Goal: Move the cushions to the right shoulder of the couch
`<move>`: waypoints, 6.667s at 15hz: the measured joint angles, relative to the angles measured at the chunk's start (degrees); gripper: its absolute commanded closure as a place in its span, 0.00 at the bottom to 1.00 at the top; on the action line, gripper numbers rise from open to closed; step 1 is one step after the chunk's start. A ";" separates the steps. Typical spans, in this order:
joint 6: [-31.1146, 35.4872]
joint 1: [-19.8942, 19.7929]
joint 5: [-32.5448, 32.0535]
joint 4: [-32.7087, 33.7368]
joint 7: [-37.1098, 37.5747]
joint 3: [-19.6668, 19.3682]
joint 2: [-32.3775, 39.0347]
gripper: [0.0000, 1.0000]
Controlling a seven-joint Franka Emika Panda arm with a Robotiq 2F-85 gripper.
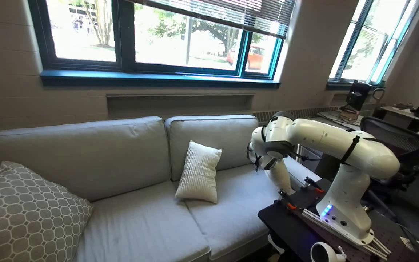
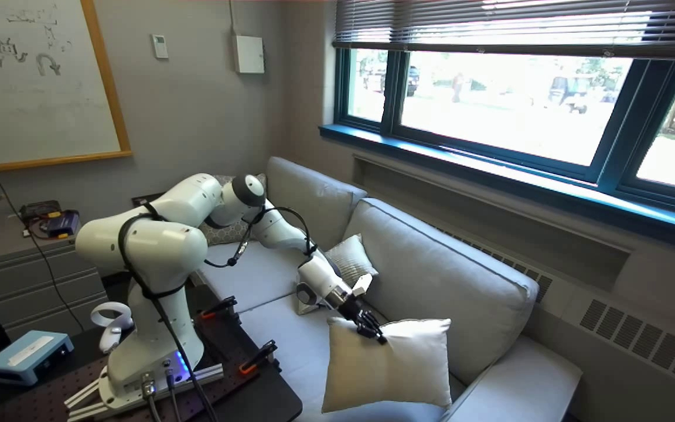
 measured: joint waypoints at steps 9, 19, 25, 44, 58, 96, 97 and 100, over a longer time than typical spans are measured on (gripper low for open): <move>-12.52 -4.28 -6.91 14.54 -0.30 0.09 -0.30 0.94; -38.47 -16.15 1.18 21.61 -17.06 2.49 -1.67 0.95; -29.26 -39.33 -5.45 24.30 -32.11 17.50 -7.63 0.95; 0.13 -32.30 1.64 26.55 -17.05 5.69 1.62 0.94; -5.21 -30.32 1.75 23.92 -12.48 6.72 1.29 0.94; -87.68 -61.66 2.24 5.79 -46.89 17.15 -17.73 0.94; -87.32 -63.45 1.20 6.88 -46.88 18.45 -17.12 0.94; -83.23 -65.96 -0.14 9.66 -46.61 21.08 -15.90 0.94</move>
